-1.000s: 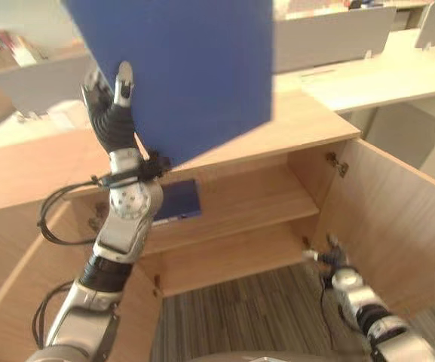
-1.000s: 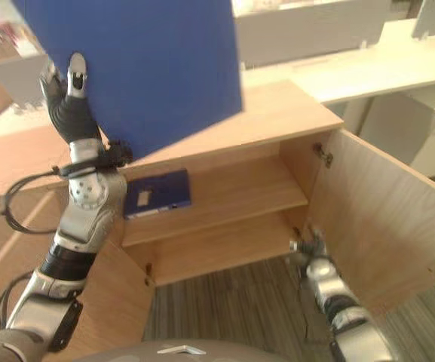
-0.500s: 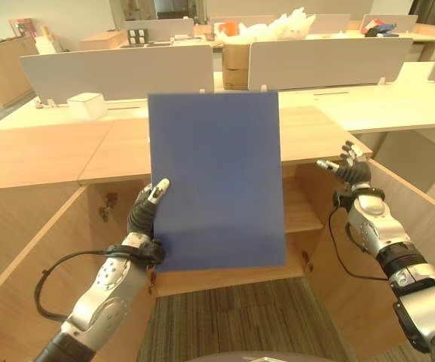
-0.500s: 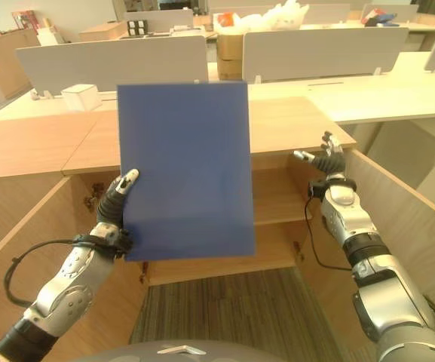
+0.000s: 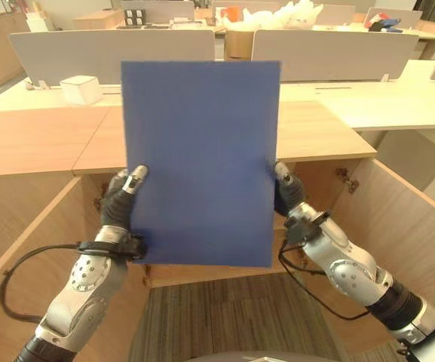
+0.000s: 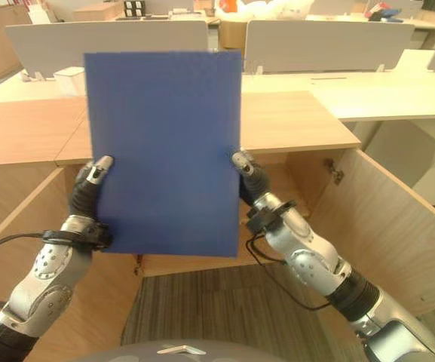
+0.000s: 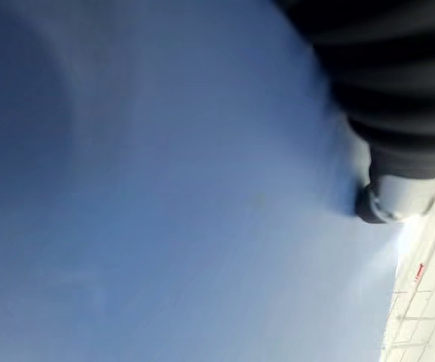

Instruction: Put the empty folder in the office cabinet

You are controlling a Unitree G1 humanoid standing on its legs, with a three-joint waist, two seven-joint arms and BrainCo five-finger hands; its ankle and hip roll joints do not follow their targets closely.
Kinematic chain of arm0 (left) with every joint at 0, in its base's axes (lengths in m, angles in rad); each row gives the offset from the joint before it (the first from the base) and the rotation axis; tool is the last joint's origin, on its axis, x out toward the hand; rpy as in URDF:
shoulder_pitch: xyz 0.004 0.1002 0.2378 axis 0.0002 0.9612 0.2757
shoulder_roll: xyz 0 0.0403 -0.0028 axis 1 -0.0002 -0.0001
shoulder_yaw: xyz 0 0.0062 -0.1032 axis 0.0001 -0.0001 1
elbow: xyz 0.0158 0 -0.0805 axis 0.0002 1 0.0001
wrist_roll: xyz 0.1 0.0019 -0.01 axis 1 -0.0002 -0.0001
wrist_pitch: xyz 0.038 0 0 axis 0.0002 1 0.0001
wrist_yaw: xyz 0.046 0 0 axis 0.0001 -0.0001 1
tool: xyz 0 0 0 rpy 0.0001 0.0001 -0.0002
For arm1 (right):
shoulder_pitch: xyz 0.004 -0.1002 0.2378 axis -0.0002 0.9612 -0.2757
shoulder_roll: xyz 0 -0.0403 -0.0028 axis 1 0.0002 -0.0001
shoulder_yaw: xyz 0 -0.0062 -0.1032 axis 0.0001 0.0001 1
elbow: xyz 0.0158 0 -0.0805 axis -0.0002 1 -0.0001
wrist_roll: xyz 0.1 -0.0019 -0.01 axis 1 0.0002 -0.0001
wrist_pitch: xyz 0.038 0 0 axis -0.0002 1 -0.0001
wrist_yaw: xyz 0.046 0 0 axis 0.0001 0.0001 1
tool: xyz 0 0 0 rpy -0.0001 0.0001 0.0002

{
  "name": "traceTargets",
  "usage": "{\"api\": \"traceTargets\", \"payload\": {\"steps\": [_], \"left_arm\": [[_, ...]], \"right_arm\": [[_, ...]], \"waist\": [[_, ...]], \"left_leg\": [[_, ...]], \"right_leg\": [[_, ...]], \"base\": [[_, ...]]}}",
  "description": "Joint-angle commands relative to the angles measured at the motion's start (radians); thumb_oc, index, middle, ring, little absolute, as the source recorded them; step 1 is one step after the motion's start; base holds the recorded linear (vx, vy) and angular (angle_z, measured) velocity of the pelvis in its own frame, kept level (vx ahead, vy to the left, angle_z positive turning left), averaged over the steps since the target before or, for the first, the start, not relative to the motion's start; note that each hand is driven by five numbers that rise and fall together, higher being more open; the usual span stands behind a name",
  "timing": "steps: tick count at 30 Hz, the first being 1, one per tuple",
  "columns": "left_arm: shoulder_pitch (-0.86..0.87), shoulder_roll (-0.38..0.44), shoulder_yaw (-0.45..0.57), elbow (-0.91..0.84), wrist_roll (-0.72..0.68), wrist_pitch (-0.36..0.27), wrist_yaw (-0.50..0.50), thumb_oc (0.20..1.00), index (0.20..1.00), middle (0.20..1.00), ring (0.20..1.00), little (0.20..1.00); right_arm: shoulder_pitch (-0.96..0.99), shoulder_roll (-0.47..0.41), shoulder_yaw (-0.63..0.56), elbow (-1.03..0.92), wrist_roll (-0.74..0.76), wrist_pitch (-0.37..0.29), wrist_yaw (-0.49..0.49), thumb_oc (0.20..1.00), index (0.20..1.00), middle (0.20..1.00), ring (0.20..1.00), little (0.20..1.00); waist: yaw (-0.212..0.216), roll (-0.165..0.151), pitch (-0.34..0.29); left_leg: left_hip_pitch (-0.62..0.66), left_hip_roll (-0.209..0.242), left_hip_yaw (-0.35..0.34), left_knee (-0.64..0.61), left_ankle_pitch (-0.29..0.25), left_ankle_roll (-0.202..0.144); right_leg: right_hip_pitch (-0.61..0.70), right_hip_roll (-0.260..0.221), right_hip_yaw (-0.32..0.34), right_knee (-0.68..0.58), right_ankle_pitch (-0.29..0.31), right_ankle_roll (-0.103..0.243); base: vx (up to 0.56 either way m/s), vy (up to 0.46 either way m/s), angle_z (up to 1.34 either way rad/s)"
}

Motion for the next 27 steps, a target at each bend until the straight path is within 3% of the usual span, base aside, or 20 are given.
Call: {"api": "traceTargets", "payload": {"steps": [1, 12, 27], "left_arm": [[-0.035, -0.016, 0.040, -0.007, 0.171, -0.061, 0.043, 0.200, 0.200, 0.200, 0.200, 0.200], [-0.017, -0.050, 0.114, 0.027, 0.187, -0.084, 0.055, 0.200, 0.200, 0.200, 0.200, 0.200], [0.045, -0.037, -0.057, 0.026, 0.031, -0.013, -0.059, 0.200, 0.200, 0.200, 0.200, 0.200]], "right_arm": [[-0.074, 0.061, 0.090, -0.063, -0.033, -0.002, 0.083, 1.000, 1.000, 1.000, 1.000, 1.000], [-0.024, 0.020, 0.094, -0.047, -0.016, 0.012, 0.100, 1.000, 1.000, 1.000, 1.000, 1.000], [-0.018, 0.015, 0.030, 0.025, 0.000, 0.016, 0.040, 1.000, 1.000, 1.000, 1.000, 1.000]], "waist": [[0.022, -0.036, -0.021], [0.031, -0.051, -0.022], [0.023, -0.046, -0.022]], "left_leg": [[-0.025, 0.028, -0.009, 0.001, -0.079, -0.025], [-0.034, 0.030, -0.006, 0.001, -0.080, -0.025], [-0.039, 0.028, 0.001, 0.001, -0.079, -0.019]], "right_leg": [[0.009, -0.057, -0.020, 0.031, -0.074, 0.053], [0.007, -0.063, -0.026, 0.024, -0.075, 0.054], [-0.002, -0.066, -0.022, 0.019, -0.065, 0.061]], "base": [[0.00, 0.000, 0.00], [0.00, 0.000, 0.00], [0.00, 0.000, 0.00]]}}
